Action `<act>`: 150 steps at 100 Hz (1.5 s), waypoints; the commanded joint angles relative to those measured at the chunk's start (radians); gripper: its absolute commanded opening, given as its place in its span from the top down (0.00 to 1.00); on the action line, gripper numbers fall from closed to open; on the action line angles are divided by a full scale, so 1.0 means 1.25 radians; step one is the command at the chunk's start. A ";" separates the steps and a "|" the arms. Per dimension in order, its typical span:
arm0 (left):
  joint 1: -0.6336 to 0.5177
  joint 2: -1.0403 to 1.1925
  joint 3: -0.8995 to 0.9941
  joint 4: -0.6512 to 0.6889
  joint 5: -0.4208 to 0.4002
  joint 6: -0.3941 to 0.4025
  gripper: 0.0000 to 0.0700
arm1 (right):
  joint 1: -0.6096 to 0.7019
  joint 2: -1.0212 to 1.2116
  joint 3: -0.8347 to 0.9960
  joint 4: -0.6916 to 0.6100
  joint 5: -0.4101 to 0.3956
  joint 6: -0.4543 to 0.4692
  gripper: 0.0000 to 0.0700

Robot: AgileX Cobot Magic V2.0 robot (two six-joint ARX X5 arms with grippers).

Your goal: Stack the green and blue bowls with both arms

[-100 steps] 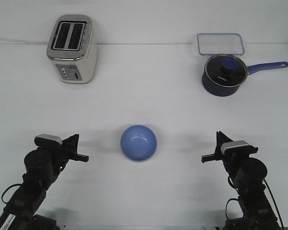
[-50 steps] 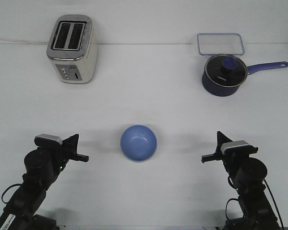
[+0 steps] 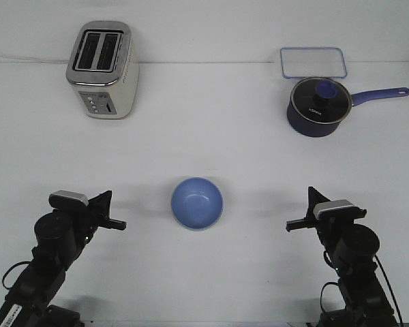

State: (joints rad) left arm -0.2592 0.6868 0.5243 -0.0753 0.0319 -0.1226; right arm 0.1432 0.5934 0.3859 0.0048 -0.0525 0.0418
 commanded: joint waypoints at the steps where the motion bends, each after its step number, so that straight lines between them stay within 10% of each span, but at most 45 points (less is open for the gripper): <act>1: -0.002 0.003 0.008 0.009 0.000 -0.002 0.99 | 0.001 0.002 0.000 0.008 0.001 0.008 1.00; 82: 0.009 -0.204 -0.127 0.164 0.000 0.032 0.99 | 0.001 0.002 0.000 0.008 0.001 0.008 1.00; 150: 0.128 -0.547 -0.319 0.058 0.000 0.031 0.99 | 0.001 0.002 0.000 0.008 0.001 0.008 1.00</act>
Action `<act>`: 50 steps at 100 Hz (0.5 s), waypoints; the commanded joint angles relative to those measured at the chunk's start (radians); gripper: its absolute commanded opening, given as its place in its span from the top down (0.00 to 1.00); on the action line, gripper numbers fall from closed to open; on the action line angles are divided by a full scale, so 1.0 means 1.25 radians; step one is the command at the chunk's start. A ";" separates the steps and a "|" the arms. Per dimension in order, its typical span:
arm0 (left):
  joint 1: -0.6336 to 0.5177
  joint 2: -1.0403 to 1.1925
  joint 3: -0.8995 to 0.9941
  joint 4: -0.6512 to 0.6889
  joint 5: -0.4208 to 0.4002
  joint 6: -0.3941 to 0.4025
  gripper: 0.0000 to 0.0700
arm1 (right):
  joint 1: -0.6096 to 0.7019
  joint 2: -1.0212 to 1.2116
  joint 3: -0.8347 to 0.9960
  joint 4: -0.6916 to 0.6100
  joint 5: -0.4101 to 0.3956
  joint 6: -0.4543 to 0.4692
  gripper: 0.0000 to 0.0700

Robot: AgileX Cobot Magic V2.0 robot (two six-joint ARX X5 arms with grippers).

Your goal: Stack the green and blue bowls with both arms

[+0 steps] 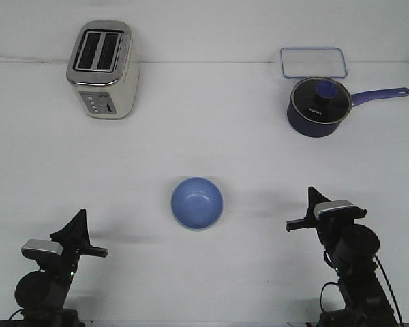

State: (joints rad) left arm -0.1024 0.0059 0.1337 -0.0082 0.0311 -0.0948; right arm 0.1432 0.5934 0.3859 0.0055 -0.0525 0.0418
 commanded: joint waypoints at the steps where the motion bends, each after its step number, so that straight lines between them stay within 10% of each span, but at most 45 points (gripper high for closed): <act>1: 0.002 -0.002 -0.007 0.004 0.001 0.009 0.99 | 0.001 0.002 0.000 0.008 0.001 0.008 1.00; 50: 0.004 -0.002 -0.086 0.099 0.002 -0.004 0.99 | 0.001 0.002 0.000 0.014 0.001 0.008 1.00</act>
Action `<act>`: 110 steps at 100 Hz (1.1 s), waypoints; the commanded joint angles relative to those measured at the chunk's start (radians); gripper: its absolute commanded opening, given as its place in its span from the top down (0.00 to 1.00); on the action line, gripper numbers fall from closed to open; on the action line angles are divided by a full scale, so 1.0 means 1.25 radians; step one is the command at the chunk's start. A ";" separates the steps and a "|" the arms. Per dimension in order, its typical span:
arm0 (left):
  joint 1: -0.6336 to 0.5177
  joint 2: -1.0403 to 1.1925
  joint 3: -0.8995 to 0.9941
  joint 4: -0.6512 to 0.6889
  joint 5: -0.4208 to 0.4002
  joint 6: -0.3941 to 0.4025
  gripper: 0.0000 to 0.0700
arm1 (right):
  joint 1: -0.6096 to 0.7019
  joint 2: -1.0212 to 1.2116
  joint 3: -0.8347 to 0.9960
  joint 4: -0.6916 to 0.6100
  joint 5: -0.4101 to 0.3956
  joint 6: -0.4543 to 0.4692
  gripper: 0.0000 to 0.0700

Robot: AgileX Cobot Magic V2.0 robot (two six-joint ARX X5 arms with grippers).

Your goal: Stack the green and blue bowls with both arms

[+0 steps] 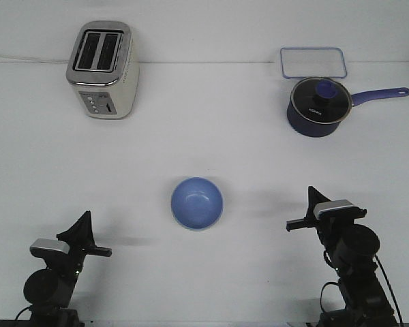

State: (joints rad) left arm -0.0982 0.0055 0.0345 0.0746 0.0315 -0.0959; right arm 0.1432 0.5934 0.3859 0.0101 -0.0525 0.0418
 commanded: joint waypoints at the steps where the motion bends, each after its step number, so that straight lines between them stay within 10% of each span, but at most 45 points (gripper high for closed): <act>1: 0.001 -0.002 -0.007 0.034 0.001 -0.002 0.99 | 0.001 0.002 0.000 0.010 0.001 0.008 1.00; 110: 0.001 -0.002 -0.016 0.067 0.001 -0.002 0.99 | 0.001 0.002 0.000 0.010 0.001 0.008 1.00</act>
State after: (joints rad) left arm -0.0982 0.0044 0.0338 0.1467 0.0315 -0.0963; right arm 0.1432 0.5934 0.3859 0.0109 -0.0525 0.0418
